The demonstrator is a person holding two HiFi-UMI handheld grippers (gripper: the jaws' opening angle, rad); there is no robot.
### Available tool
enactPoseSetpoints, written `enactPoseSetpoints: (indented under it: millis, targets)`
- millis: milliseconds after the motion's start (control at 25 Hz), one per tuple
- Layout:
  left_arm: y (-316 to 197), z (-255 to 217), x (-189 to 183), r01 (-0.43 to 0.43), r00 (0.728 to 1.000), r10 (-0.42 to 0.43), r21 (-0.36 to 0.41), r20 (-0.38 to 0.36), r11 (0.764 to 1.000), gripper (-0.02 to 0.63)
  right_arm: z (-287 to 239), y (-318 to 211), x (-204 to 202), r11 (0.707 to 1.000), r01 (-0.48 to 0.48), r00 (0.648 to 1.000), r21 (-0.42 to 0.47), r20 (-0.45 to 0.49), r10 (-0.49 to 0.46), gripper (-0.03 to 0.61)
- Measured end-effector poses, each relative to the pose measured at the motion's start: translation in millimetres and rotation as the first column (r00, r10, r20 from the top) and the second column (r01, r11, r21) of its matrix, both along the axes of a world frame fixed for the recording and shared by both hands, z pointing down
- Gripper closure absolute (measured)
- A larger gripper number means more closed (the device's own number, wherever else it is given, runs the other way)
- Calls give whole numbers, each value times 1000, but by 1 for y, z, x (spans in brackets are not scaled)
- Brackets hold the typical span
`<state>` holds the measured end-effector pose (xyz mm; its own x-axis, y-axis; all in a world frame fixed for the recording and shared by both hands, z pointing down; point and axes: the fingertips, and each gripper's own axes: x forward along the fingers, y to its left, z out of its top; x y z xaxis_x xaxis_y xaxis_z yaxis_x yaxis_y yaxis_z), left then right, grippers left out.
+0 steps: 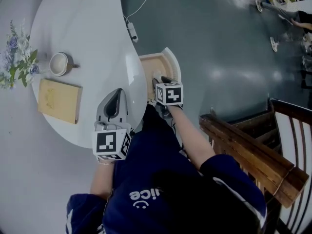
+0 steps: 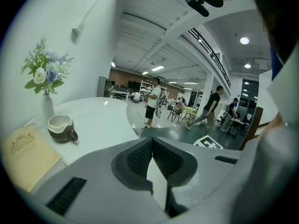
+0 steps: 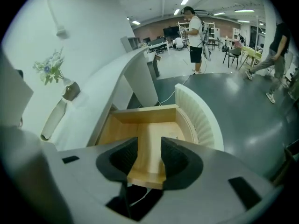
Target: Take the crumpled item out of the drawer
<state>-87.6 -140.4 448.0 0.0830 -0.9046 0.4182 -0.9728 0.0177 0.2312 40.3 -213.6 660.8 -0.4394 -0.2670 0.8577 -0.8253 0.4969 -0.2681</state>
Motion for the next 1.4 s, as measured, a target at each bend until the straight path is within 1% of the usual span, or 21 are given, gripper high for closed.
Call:
enactPoseSetpoints:
  millis: [160,240,360,600,760,880,960,1280,1320,1400]
  targets:
    - [-3,5,0,21,1000,-21,-22,3,1000,609,30,-8,5,999,20,996,-49,-80,-24,394]
    - [-5,9,1,22,1000,-22,-33,4,999,609,40,-11,0,997,30,996,-77,-84,-36,394]
    - [-10,15,3,19,1000,-18,-51,7,999,609,56,-19,-10,992,13,996,-126,-88,-24,388]
    - [-23,20,1,24,1000,-23,-68,17,997,609,90,-24,-4,970,-34,984,-240,-180,-10,380]
    - [-27,24,-5,42,999,-40,-85,22,995,609,111,-24,-3,958,-25,971,-287,-236,-46,380]
    - [-26,27,-9,52,998,-50,-104,23,993,609,124,-25,-5,954,27,958,-297,-266,-110,370]
    - [-21,29,-9,55,998,-52,-122,21,991,609,132,-25,-5,954,44,947,-298,-292,-135,370]
    - [-11,40,-7,40,999,-36,-177,23,983,609,151,-25,-5,946,21,929,-322,-343,-138,371]
    - [-11,42,-7,39,999,-35,-181,25,983,609,153,-26,-4,946,17,927,-323,-349,-136,378]
    - [-11,43,-8,43,999,-39,-185,30,982,609,154,-26,-3,945,13,923,-326,-360,-137,417]
